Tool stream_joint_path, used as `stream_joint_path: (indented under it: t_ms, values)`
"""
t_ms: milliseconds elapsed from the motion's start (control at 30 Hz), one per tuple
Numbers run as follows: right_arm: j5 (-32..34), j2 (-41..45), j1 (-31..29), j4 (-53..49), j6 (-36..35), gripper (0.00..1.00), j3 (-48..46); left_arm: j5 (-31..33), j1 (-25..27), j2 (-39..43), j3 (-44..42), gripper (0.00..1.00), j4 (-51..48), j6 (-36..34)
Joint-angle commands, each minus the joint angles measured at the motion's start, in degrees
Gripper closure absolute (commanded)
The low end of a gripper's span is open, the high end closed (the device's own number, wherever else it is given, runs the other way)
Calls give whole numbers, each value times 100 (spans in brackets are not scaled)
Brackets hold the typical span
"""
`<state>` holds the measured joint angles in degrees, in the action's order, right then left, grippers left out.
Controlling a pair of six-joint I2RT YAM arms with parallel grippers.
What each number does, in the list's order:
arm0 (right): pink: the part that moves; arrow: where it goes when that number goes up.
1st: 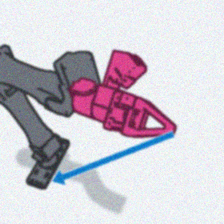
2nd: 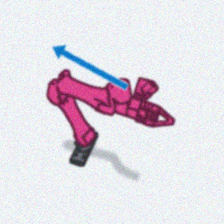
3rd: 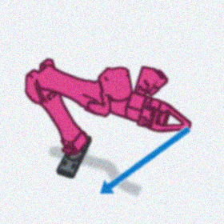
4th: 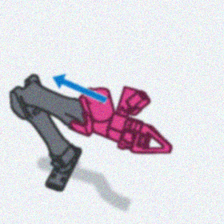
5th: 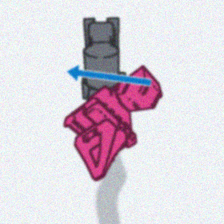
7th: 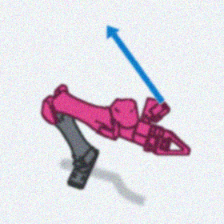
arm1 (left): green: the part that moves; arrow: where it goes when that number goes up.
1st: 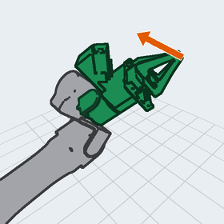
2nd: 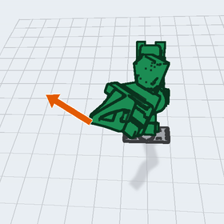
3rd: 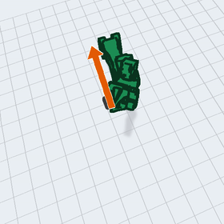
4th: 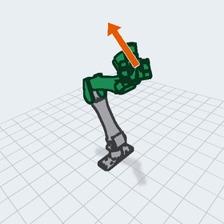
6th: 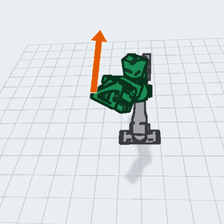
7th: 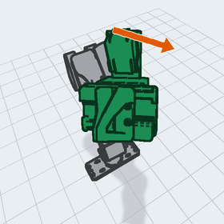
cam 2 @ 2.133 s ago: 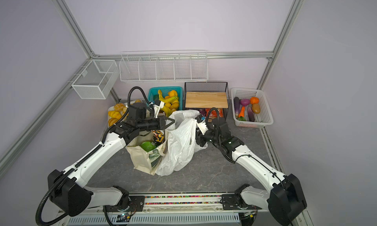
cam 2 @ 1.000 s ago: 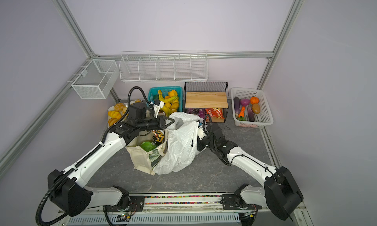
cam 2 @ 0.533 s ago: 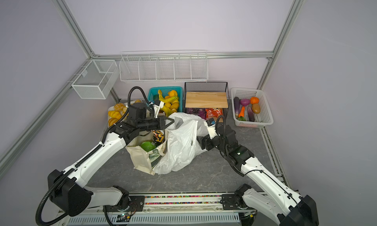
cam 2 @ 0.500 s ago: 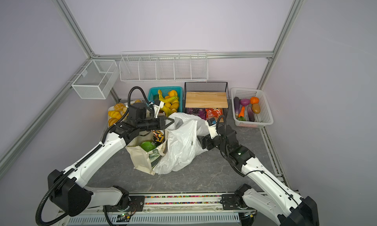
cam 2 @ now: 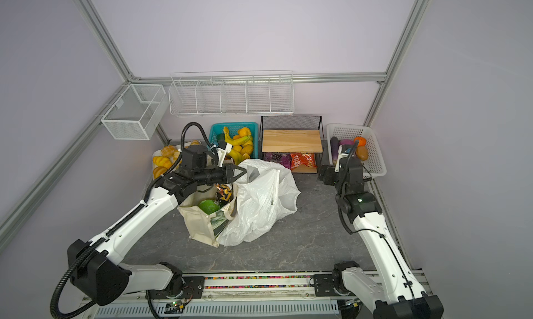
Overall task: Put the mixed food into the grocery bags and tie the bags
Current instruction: 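Open the right gripper and withdraw it from the white bag, then reach the right gripper into the basket and grasp the purple eggplant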
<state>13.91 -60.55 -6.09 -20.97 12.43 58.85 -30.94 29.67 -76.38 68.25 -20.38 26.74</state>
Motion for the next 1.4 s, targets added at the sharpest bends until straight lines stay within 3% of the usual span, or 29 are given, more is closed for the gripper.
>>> stream_joint_path:
  t_ms: [0,233,633,900,1100,1367]
  values:
    - [-318,-864,715,-107,282,4,528,-35,22,84,13,100,27,-2]
    - [-632,-3094,1748,-499,323,5,2108,-59,21,111,-5,100,61,24]
    - [-250,-6411,2068,-1787,57,11,4948,-84,21,191,-4,100,63,5]
    - [-36,-7651,2073,-2337,-6,12,6260,-98,-26,135,-4,100,65,18]
    - [-27,-8087,2068,-2433,-63,16,6633,-79,-58,115,-4,100,65,17]
    - [-217,-8389,2077,-2677,-158,30,7041,-53,-58,112,4,100,36,-2]
